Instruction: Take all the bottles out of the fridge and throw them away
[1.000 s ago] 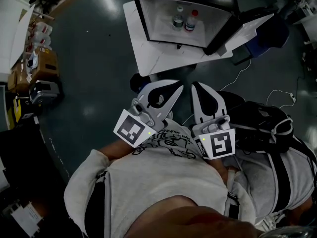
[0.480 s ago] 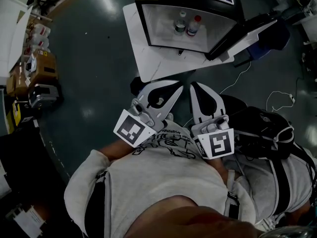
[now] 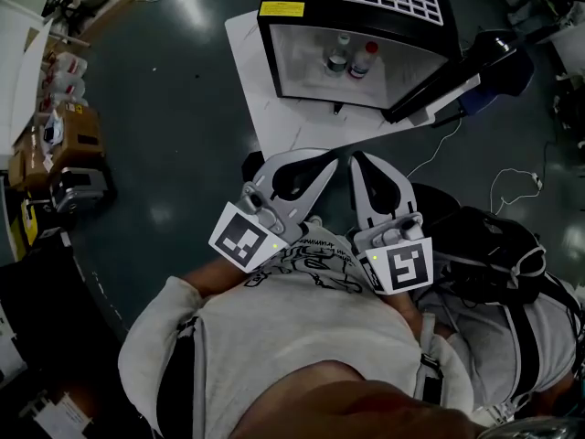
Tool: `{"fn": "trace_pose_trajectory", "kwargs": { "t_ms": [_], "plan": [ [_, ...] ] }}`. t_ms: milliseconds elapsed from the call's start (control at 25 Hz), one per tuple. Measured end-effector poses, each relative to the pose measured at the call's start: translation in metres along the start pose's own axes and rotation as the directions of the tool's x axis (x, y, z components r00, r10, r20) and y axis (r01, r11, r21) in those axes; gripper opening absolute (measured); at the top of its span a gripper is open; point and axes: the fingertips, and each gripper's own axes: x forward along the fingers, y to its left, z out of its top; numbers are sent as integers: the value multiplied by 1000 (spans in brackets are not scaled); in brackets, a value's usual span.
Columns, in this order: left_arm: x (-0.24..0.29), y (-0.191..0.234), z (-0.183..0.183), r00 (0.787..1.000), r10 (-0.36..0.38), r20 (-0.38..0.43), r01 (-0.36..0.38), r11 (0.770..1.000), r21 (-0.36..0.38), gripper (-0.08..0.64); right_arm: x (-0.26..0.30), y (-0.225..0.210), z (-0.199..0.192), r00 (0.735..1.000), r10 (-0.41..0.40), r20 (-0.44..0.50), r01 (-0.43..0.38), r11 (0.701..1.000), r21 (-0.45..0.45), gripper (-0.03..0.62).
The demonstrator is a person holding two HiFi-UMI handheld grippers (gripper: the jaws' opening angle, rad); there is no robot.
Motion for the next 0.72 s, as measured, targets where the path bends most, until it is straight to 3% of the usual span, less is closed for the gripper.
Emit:
{"fn": "trace_pose_trajectory", "kwargs": {
  "t_ms": [560, 720],
  "plan": [
    [-18, 50, 9, 999, -52, 10, 52, 999, -13, 8, 56, 19, -1, 1000, -26, -15, 26, 1000, -8, 9],
    [-29, 64, 6, 999, -37, 0, 37, 999, -7, 9, 67, 26, -5, 999, -29, -16, 29, 1000, 3, 9]
  ]
}}
